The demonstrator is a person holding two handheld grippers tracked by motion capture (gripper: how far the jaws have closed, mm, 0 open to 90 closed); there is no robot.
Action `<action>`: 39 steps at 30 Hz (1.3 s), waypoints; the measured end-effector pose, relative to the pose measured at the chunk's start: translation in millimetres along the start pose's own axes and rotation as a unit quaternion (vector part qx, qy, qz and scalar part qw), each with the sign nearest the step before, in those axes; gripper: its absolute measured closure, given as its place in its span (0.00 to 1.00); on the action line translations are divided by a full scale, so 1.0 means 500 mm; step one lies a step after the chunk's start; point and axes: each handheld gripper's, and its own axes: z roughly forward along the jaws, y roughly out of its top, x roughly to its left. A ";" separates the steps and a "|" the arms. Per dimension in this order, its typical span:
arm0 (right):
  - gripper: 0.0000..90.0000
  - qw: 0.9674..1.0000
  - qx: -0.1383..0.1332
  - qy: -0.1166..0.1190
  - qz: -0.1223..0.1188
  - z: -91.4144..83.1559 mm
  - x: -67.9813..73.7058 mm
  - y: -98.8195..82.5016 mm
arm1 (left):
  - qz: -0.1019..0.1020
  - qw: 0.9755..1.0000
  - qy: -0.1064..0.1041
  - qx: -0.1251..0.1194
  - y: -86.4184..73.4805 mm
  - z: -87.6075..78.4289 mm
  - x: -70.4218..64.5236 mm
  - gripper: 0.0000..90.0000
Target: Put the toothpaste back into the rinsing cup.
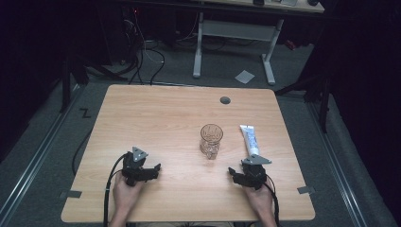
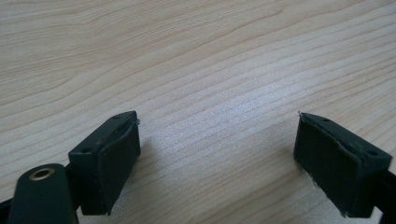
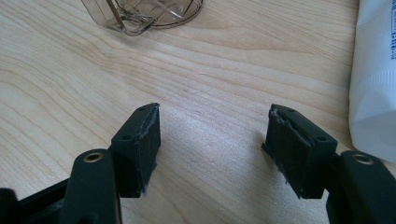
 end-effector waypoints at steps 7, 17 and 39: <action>0.40 1.000 0.000 -0.001 0.001 0.000 0.000 0.000 | 0.000 1.000 0.000 0.000 0.000 0.000 0.000 0.16; 0.41 1.000 -0.001 -0.004 0.005 -0.001 0.000 -0.001 | 0.000 1.000 0.000 0.000 0.000 0.000 0.000 0.16; 0.40 0.999 -0.037 0.002 0.023 -0.045 -0.009 -0.012 | 0.000 1.000 0.000 0.000 0.000 0.000 0.000 0.16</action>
